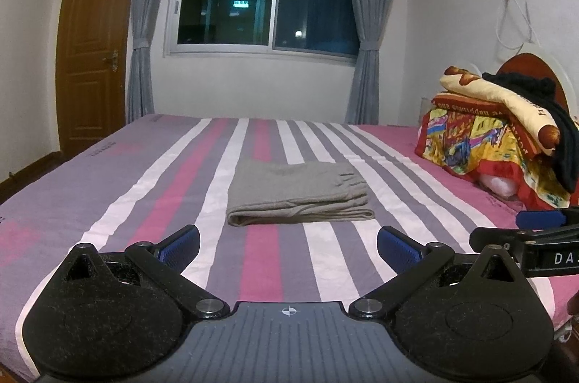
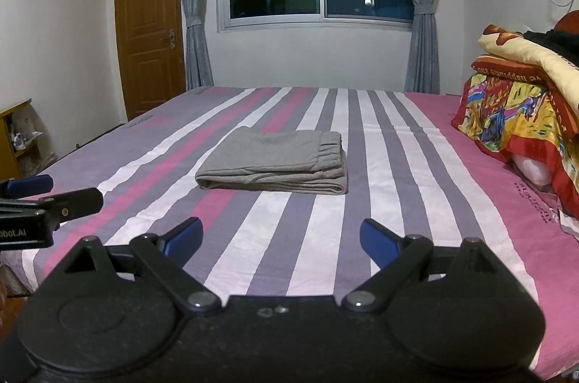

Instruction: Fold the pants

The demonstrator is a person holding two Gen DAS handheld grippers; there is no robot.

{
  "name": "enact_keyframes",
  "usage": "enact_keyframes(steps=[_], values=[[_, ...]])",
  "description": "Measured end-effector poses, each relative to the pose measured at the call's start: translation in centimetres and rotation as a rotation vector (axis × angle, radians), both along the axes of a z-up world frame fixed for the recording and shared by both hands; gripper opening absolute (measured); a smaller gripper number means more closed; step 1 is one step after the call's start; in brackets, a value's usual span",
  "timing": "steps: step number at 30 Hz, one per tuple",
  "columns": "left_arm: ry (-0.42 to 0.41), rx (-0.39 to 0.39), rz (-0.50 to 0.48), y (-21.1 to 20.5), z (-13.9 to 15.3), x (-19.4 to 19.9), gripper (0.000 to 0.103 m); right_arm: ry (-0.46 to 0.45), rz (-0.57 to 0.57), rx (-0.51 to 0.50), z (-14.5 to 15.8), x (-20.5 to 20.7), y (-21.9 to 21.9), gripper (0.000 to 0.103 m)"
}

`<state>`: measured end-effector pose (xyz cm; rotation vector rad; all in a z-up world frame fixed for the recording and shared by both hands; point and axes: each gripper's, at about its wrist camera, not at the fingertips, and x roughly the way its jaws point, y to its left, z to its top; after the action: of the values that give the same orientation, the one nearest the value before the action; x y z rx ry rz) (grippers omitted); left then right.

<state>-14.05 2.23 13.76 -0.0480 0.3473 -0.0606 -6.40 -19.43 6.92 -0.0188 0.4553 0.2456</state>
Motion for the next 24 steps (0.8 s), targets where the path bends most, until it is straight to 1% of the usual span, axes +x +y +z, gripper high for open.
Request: enact_keyframes(steps=[24], values=[[-0.004,-0.001,-0.007,-0.14,0.03,-0.34,0.103,0.0,0.0,0.001,0.02,-0.01,-0.12,0.093]])
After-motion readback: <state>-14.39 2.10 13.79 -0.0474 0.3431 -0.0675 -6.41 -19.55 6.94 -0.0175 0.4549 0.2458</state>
